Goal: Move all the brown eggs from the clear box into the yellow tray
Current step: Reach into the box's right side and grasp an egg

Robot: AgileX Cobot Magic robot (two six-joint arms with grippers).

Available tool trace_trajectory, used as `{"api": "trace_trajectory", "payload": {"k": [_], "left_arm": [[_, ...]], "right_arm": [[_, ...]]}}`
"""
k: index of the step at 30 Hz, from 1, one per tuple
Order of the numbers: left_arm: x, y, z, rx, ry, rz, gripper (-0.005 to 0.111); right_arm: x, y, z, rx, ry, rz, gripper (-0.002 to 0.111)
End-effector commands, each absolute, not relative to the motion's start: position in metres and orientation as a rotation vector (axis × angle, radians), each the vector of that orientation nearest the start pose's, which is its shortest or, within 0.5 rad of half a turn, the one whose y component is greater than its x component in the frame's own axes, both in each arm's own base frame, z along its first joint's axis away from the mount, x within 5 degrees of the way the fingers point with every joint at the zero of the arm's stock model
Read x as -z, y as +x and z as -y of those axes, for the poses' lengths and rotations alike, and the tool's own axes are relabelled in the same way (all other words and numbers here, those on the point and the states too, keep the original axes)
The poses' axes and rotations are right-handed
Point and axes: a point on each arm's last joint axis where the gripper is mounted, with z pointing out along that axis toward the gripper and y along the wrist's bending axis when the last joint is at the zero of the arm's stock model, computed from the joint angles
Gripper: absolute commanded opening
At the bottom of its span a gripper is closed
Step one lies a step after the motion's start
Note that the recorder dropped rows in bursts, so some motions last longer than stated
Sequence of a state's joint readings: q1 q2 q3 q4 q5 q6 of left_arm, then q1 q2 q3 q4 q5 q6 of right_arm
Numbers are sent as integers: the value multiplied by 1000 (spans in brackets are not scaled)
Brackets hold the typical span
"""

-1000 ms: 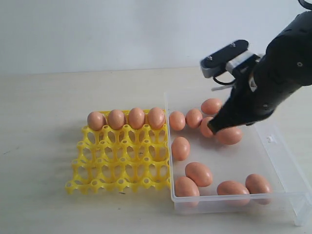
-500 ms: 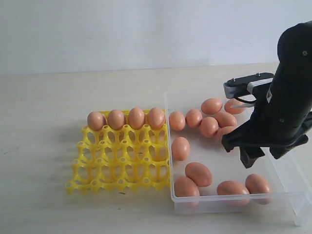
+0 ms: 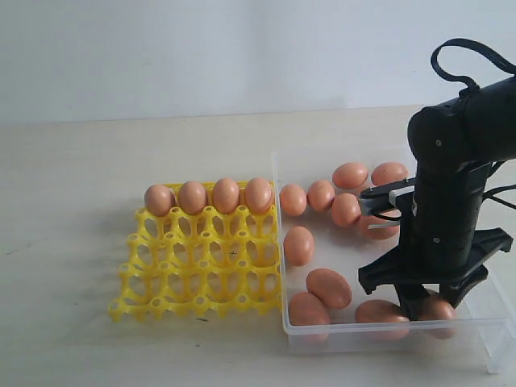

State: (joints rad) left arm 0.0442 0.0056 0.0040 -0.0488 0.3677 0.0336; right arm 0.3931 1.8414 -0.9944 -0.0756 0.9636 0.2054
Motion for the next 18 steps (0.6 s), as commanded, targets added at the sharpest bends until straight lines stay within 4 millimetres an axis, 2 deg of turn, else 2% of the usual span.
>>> {"api": "trace_trajectory", "payload": {"k": [1, 5, 8, 13, 16, 18], "left_arm": [[-181, 53, 0, 6, -44, -1836, 0], [-181, 53, 0, 6, -44, -1836, 0], [-181, 53, 0, 6, -44, -1836, 0], [-181, 53, 0, 6, -44, -1836, 0], [-181, 53, 0, 6, -44, -1836, 0], [-181, 53, 0, 6, -44, -1836, 0]], "right_arm": [[-142, 275, -105, 179, -408, -3243, 0], [-155, 277, -106, 148, -425, -3171, 0], [-177, 287, -112, 52, -429, -2937, 0], [-222, 301, -147, -170, -533, -2424, 0], [-237, 305, -175, -297, -541, -2181, 0], [-240, 304, -195, -365, -559, -2053, 0]]}}
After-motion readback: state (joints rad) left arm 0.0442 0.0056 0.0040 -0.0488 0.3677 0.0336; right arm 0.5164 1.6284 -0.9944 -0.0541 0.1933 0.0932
